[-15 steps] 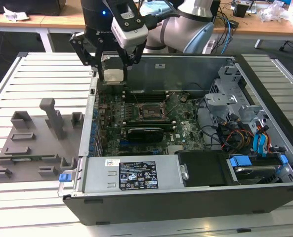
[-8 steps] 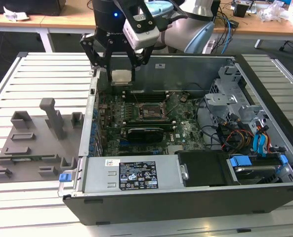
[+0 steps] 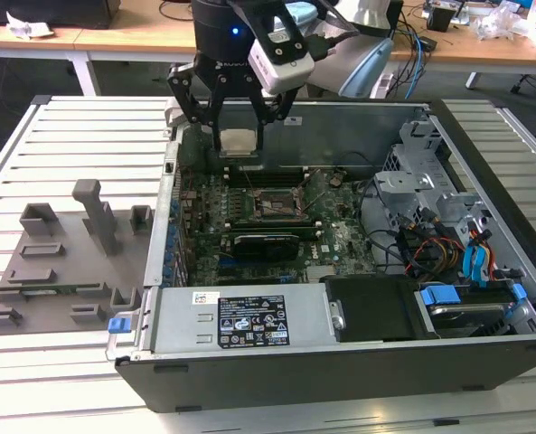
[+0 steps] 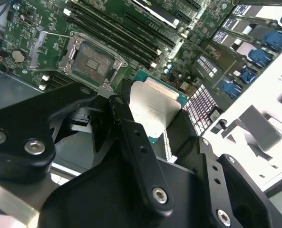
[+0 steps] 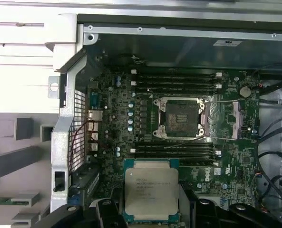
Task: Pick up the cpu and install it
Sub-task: 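Pick up the cpu and move it towards the insertion slot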
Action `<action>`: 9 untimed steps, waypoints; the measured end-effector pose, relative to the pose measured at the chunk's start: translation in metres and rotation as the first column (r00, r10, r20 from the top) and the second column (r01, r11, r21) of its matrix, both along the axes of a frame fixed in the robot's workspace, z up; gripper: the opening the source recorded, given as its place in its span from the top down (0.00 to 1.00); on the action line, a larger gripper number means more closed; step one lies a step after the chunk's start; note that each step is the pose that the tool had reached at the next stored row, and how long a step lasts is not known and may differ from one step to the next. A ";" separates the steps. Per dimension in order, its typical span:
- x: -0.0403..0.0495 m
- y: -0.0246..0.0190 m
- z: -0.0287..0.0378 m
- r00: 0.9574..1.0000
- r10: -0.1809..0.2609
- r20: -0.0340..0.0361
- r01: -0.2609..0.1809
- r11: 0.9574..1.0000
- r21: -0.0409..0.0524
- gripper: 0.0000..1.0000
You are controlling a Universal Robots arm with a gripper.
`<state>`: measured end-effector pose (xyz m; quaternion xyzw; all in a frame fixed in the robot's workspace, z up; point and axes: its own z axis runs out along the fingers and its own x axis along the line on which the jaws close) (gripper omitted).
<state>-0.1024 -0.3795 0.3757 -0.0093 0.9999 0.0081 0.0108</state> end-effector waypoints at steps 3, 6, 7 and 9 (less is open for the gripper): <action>0.0054 0.0008 -0.0016 1.000 0.000 0.000 0.000 1.000 0.000 0.45; 0.0125 0.0035 -0.0070 1.000 0.000 -0.001 0.000 1.000 0.000 0.45; 0.0142 0.0044 -0.0089 1.000 0.000 -0.002 0.000 1.000 0.000 0.45; 0.0184 0.0068 -0.0126 1.000 0.000 -0.003 0.000 1.000 0.000 0.45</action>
